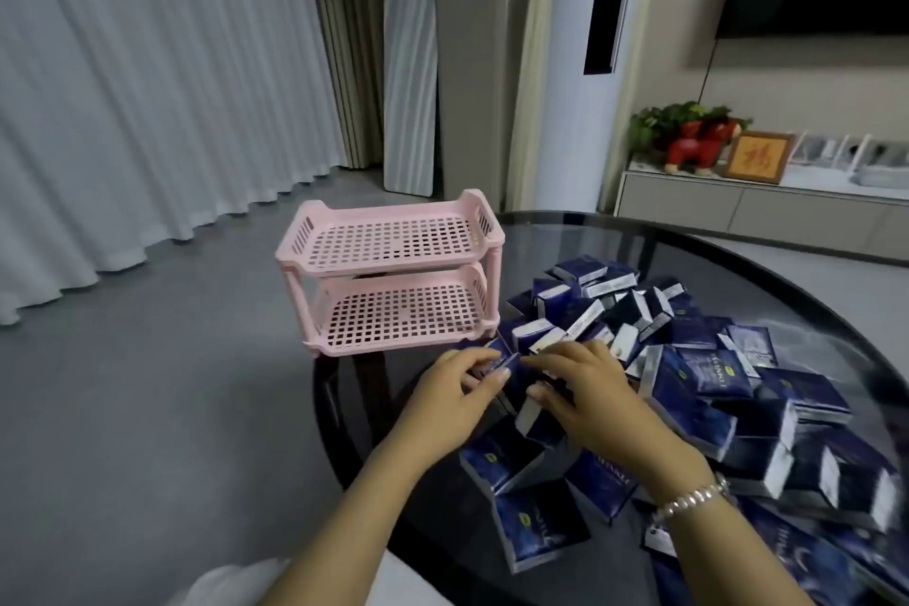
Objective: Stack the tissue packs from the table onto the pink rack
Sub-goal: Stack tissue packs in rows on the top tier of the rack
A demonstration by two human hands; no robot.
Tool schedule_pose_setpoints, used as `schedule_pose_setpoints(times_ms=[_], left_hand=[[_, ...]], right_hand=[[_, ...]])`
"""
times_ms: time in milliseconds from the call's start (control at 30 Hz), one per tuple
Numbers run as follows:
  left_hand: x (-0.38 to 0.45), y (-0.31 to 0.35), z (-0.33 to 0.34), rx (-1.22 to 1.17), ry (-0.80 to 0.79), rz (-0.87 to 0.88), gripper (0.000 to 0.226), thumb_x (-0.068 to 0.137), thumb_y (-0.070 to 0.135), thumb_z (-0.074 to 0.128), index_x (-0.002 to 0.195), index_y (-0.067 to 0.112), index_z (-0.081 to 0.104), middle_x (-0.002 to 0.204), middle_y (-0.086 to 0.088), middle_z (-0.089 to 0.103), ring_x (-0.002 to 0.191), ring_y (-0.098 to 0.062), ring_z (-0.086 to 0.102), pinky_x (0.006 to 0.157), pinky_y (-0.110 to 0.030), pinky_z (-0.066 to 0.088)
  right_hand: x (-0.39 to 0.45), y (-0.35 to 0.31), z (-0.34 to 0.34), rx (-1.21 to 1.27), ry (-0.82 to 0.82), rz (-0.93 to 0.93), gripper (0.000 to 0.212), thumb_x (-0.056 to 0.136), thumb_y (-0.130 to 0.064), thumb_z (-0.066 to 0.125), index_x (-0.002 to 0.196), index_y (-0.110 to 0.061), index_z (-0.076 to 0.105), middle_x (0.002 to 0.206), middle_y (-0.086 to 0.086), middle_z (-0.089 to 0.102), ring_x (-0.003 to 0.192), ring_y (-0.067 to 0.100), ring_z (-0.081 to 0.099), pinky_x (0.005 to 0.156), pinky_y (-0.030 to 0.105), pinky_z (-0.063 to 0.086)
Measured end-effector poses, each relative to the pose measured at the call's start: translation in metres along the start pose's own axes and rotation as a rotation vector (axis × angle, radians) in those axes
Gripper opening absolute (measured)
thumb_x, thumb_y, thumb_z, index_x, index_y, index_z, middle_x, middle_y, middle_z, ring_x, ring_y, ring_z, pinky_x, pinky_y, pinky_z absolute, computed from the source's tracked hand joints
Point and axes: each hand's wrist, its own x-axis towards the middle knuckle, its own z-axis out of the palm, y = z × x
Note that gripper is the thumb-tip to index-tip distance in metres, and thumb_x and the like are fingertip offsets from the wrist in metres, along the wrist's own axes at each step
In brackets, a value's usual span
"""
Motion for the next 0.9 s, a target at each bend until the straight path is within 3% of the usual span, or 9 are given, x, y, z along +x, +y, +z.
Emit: schedule_pose_setpoints(times_ms=[100,200,300,400,500,600,667,767,900], left_hand=[[0.0,-0.012,0.012,-0.144,-0.1,-0.043,0.027,0.086,0.033,0.066,0.112,0.036,0.062,0.111,0.007,0.055,0.081,0.0,0.056,0.078,-0.011,0.048],[-0.004,-0.02,0.026,-0.127,-0.139,-0.058,0.038,0.075,0.034,0.077,0.109,0.036,0.061,0.105,0.013,0.055,0.078,0.0,0.055,0.075,-0.015,0.049],[0.001,-0.017,0.029,-0.149,-0.093,-0.036,0.032,0.073,0.029,0.08,0.097,0.039,0.061,0.093,0.015,0.062,0.077,0.002,0.058,0.071,-0.013,0.048],[0.004,-0.017,0.021,-0.317,-0.021,-0.043,0.024,0.078,0.015,0.076,0.085,0.036,0.065,0.083,0.008,0.07,0.076,-0.004,0.065,0.075,-0.019,0.051],[0.005,-0.023,0.006,-0.445,0.117,-0.083,0.014,0.084,0.012,0.069,0.085,0.026,0.068,0.083,0.008,0.072,0.078,-0.004,0.066,0.076,-0.018,0.05],[0.005,-0.032,-0.009,-0.64,0.202,-0.234,0.006,0.09,0.015,0.062,0.088,0.019,0.066,0.087,0.001,0.071,0.077,-0.01,0.065,0.066,-0.022,0.052],[0.004,-0.038,-0.017,-0.732,0.204,-0.345,0.008,0.092,0.017,0.059,0.092,0.013,0.065,0.093,-0.007,0.069,0.077,-0.014,0.064,0.057,-0.021,0.054],[0.002,-0.044,-0.021,-0.78,0.228,-0.415,0.012,0.093,0.018,0.058,0.099,0.008,0.063,0.099,-0.013,0.068,0.08,-0.019,0.064,0.052,-0.019,0.054],[0.002,-0.047,-0.022,-0.827,0.25,-0.446,0.017,0.092,0.012,0.059,0.108,0.005,0.058,0.106,-0.015,0.067,0.084,-0.021,0.067,0.054,-0.022,0.057]], right_hand=[[0.002,0.013,0.006,0.037,-0.144,-0.008,0.043,0.094,-0.031,0.052,0.136,-0.029,0.044,0.134,-0.011,0.042,0.119,0.013,0.033,0.102,0.024,0.028],[0.003,0.017,0.014,0.124,-0.103,-0.006,0.036,0.09,-0.023,0.059,0.126,-0.022,0.055,0.123,-0.008,0.048,0.116,0.015,0.039,0.098,0.019,0.029],[0.008,0.011,0.014,0.179,-0.027,0.008,0.028,0.088,-0.024,0.062,0.116,-0.02,0.061,0.105,-0.009,0.054,0.104,0.013,0.046,0.086,0.021,0.034],[0.017,0.0,0.01,0.277,0.024,0.026,0.02,0.088,-0.027,0.063,0.108,-0.029,0.065,0.092,-0.015,0.064,0.086,0.002,0.057,0.07,0.011,0.037],[0.027,-0.008,0.008,0.39,0.07,0.078,0.027,0.091,-0.023,0.058,0.116,-0.031,0.064,0.097,-0.018,0.066,0.085,-0.002,0.058,0.069,0.003,0.039],[0.039,-0.007,0.007,0.194,0.099,0.064,0.03,0.091,-0.02,0.058,0.121,-0.027,0.062,0.107,-0.01,0.066,0.095,0.014,0.057,0.077,0.017,0.042],[0.047,-0.004,0.008,0.018,0.007,0.028,0.038,0.089,-0.025,0.06,0.126,-0.03,0.057,0.122,-0.008,0.061,0.105,0.02,0.047,0.089,0.028,0.037],[0.055,-0.002,0.009,-0.139,-0.169,0.0,0.049,0.086,-0.033,0.064,0.133,-0.034,0.049,0.131,-0.01,0.054,0.111,0.02,0.034,0.092,0.032,0.026],[0.062,-0.006,0.008,-0.197,-0.26,-0.021,0.058,0.078,-0.039,0.071,0.131,-0.033,0.049,0.126,-0.012,0.052,0.112,0.021,0.028,0.093,0.034,0.023]])
